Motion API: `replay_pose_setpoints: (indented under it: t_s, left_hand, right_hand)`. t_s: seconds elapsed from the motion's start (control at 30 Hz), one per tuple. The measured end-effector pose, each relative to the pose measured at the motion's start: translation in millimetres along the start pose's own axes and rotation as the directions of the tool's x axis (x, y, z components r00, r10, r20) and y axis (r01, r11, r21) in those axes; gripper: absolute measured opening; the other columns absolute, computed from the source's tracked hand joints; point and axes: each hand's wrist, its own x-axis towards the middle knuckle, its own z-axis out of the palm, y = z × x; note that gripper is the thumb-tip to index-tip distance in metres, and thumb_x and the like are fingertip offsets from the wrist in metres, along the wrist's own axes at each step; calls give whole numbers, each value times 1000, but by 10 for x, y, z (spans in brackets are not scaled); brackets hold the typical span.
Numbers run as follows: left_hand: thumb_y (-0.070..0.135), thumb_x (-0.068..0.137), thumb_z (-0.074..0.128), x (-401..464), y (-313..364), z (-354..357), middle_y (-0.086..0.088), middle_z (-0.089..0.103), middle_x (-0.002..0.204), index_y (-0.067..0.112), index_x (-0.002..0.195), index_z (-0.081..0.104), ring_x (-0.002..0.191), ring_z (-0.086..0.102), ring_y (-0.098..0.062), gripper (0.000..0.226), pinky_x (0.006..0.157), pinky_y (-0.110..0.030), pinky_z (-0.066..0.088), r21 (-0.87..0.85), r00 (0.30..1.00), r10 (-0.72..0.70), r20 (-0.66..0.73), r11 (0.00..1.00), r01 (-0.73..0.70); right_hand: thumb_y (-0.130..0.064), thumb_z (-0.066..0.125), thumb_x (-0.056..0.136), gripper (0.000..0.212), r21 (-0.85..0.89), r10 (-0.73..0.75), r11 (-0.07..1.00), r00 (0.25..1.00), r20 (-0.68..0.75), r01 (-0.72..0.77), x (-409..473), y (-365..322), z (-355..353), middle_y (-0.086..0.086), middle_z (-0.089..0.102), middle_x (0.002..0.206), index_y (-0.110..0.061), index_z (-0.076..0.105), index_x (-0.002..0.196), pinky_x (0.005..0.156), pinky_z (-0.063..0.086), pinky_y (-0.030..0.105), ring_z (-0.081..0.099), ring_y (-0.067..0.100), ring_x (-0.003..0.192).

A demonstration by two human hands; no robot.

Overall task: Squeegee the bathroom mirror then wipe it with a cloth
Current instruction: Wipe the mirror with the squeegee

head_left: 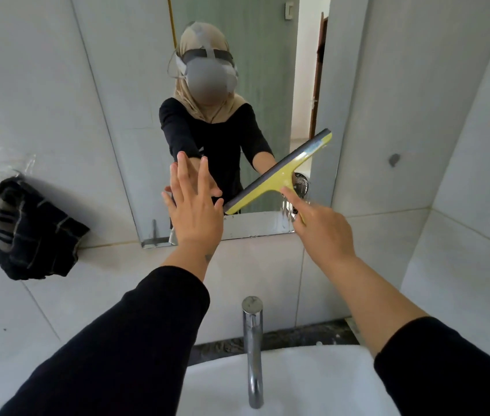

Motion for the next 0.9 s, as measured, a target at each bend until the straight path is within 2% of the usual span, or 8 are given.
replay_pose_setpoints:
  t_s: [0.13,0.23,0.3,0.4,0.5,0.6,0.73,0.9]
  left_hand:
    - [28,91,59,-1,-28,25,-9,-12,159,30,150,7,146,-9,-30,78,116,-57,11,-6,1000,16,-21,1000,-16]
    - [30,92,57,-11,-42,31,-10,-11,159,31,150,6,146,-9,-30,78,115,-58,13,10,999,32,-28,999,-32]
    - [30,92,56,-12,-56,17,-9,-12,159,31,150,5,146,-9,-30,77,115,-58,12,10,999,36,-18,999,-36]
    - [30,93,54,-14,-86,-14,-8,-12,159,31,150,5,146,-9,-30,75,115,-59,9,14,998,54,-13,998,-54]
    - [28,93,55,-42,-149,-37,-6,-9,160,31,150,8,146,-6,-28,74,116,-58,9,29,996,79,-29,997,-78]
    - [26,93,55,-75,-273,-66,-3,-7,160,31,150,10,146,-4,-27,73,116,-57,9,38,996,84,-27,996,-83]
    - [28,94,53,-73,-508,-168,-4,-7,160,31,151,9,147,-5,-27,72,116,-56,9,79,998,59,-27,995,-57]
    - [28,94,53,146,-754,-439,-5,1,160,32,150,15,147,0,-27,68,116,-56,11,127,981,171,-93,979,-158]
  right_hand:
    - [-11,48,95,61,193,113,976,993,-43,-103,-137,54,125,2,44,57,-42,31,144,50,39,37,44,21,54]
    - [-10,48,95,57,322,190,934,979,-77,-156,-226,42,256,-7,32,53,-39,37,143,49,30,26,34,12,49]
    - [-11,48,95,54,399,252,895,964,-81,-201,-278,-12,356,-8,30,52,-36,40,142,48,29,24,31,9,48]
    - [-12,46,94,54,535,366,793,930,-35,-292,-369,-137,508,1,39,52,-39,42,141,51,41,34,38,18,49]
    - [-12,42,93,55,662,449,662,893,28,-353,-447,-273,635,23,53,64,-43,42,139,49,53,47,52,41,56]
    - [-13,41,93,56,699,479,607,876,57,-377,-517,-443,758,22,60,73,-45,41,139,49,52,51,55,45,58]
    - [-12,42,92,57,723,477,570,874,95,-390,-603,-683,857,25,59,72,-43,40,140,46,51,50,54,46,57]
    - [-13,42,93,56,732,473,557,874,108,-392,-634,-968,933,23,54,62,-41,38,141,47,52,49,55,43,55]
